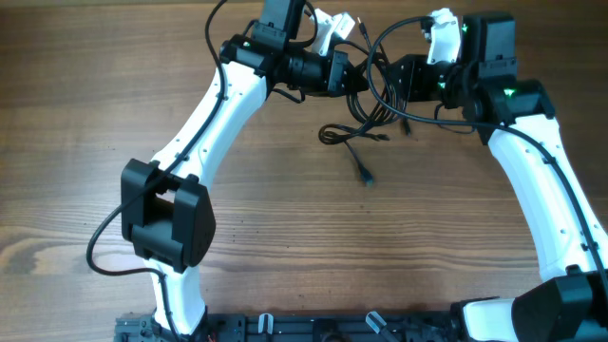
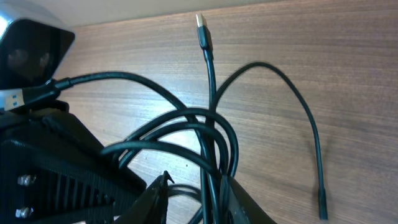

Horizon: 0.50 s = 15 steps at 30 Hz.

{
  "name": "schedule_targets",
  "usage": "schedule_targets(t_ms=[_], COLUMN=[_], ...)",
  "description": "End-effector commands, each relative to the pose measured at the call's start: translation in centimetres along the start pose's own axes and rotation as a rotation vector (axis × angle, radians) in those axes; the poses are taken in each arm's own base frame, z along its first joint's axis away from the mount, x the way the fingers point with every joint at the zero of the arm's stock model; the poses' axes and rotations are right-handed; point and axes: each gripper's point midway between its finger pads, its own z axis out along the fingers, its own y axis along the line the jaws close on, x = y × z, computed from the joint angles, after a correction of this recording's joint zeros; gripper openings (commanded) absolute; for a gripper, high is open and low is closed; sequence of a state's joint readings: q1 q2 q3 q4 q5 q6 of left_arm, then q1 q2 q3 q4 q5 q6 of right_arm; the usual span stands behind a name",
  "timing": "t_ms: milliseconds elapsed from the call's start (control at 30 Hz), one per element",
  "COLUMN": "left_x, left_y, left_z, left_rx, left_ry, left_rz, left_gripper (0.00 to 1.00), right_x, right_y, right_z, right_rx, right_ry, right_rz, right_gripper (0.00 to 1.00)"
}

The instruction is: Untangle cables

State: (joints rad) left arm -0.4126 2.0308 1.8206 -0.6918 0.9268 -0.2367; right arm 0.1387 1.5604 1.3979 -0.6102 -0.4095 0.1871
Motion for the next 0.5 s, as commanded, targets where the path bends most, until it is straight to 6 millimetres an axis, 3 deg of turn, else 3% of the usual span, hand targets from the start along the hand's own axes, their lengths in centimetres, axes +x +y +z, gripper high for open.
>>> schedule_targets(t_ms=[0,233,300,367,467], left_x=[-0.1,-0.2,-0.2,-0.2,-0.4], left_y=[-0.9,-0.5,-0.5,-0.1,2.4], left_z=[0.0,0.0,0.0,0.0,-0.2], left_rx=[0.042,0.016,0.015,-0.004,-0.148], left_ry=[0.007,0.000,0.001,-0.001,-0.031], left_rz=[0.035,0.030,0.029,0.024,-0.051], left_gripper=[0.04,0.04,0.04,0.04,0.04], right_x=[-0.4,3.4,3.5,3.4,3.0], right_y=[-1.1,-1.8,-1.6,-1.4,-0.8], right_z=[0.2,1.4,1.5,1.5,0.9], right_rx=[0.054,0.050,0.038,0.026,0.005], right_ry=[-0.002,0.153,0.158,0.156,0.138], right_rz=[-0.025,0.008,0.011,0.015,0.010], right_gripper=[0.29,0.25,0.20,0.08,0.04])
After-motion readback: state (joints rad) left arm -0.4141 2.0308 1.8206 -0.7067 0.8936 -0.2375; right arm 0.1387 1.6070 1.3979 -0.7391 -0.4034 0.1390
